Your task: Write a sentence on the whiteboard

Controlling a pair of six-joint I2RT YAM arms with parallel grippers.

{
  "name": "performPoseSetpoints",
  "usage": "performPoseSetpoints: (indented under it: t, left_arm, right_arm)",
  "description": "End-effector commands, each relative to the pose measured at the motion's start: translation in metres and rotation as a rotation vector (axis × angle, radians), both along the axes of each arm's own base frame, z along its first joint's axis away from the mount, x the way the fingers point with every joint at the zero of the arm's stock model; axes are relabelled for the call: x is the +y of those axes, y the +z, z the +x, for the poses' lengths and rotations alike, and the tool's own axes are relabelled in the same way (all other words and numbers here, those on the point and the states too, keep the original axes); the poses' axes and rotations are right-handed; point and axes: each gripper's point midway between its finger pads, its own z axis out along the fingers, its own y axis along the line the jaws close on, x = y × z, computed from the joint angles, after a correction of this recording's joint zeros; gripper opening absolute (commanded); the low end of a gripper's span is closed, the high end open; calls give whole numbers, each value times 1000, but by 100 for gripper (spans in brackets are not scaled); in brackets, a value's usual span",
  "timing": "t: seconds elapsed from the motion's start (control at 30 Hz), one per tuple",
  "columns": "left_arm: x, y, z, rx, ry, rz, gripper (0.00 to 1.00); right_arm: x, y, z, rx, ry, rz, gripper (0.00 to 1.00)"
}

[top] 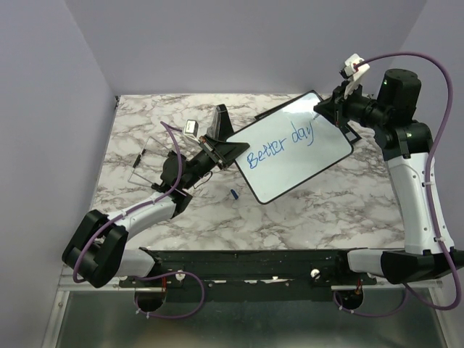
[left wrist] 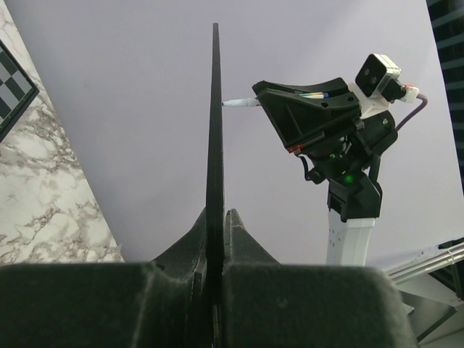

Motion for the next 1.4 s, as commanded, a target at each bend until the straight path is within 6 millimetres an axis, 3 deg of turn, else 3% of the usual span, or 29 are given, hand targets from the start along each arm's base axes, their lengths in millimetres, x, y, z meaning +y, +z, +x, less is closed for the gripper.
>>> performPoseSetpoints:
  t: [0.0, 0.3, 0.8, 1.2, 1.37]
  left_arm:
    - [10, 48, -14, -115, -22, -141, 0]
    - [11, 47, -11, -111, -18, -144, 0]
    - [15, 48, -14, -114, -10, -146, 0]
    - [15, 49, -13, -115, -8, -149, 0]
    - [15, 47, -11, -109, -6, -147, 0]
  right_arm:
    - [6, -4, 3, 24, 41, 14, 1]
    - [5, -22, -11, 65, 56, -9, 1]
    - [-16, -21, -13, 38, -52, -49, 1]
    - [-6, -38, -30, 108, 25, -30, 0]
    - [6, -27, -36, 126, 84, 18, 1]
